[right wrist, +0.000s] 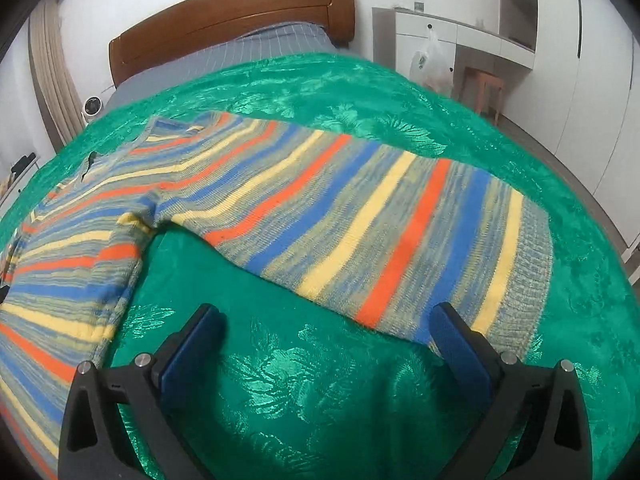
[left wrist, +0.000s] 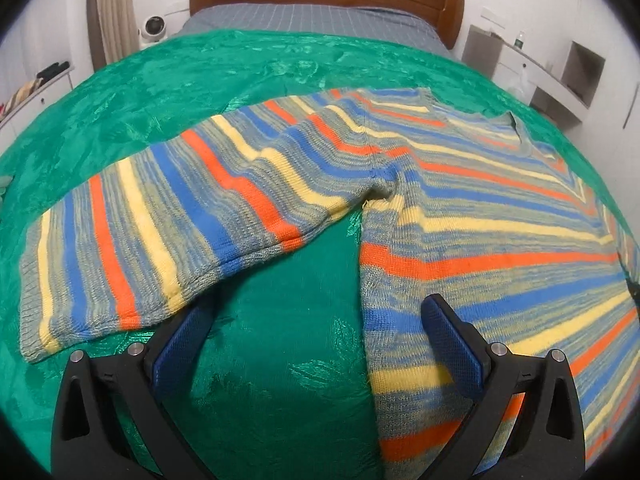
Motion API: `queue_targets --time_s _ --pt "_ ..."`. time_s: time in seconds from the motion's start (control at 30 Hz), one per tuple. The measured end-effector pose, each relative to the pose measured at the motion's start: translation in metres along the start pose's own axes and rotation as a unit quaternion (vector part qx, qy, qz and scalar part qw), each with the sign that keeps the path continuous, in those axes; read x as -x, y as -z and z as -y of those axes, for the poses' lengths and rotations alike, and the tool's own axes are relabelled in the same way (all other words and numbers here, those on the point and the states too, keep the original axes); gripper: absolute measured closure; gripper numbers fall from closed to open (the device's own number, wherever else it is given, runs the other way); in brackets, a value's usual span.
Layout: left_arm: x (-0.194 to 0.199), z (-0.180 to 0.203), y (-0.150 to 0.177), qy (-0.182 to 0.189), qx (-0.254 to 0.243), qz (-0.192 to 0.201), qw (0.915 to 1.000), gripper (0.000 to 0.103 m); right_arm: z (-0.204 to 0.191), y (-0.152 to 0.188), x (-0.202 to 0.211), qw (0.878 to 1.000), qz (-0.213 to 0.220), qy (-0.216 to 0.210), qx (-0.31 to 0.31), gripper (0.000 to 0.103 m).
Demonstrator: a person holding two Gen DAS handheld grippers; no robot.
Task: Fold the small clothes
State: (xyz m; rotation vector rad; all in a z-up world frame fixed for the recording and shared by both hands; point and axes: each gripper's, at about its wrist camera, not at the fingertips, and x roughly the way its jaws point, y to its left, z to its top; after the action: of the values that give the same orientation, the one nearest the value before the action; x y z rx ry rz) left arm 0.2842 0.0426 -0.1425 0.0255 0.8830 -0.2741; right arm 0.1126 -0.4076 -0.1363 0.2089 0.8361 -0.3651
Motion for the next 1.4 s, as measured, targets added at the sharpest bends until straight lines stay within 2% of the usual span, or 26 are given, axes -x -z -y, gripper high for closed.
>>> queue_targets --time_s 0.57,0.9,1.4 --pt "0.0 0.001 -0.001 -0.003 -0.002 -0.001 1.0 0.0 -0.005 -0.003 0.001 1.0 0.004 -0.005 -0.004 0.0" --pt "0.0 0.001 -0.001 -0.003 -0.002 -0.001 1.0 0.0 -0.014 -0.006 -0.002 0.999 -0.016 0.027 0.023 0.0" --pt "0.0 0.001 -0.001 -0.003 -0.002 -0.001 1.0 0.0 -0.014 -0.006 -0.002 0.999 -0.015 0.027 0.023 0.0"
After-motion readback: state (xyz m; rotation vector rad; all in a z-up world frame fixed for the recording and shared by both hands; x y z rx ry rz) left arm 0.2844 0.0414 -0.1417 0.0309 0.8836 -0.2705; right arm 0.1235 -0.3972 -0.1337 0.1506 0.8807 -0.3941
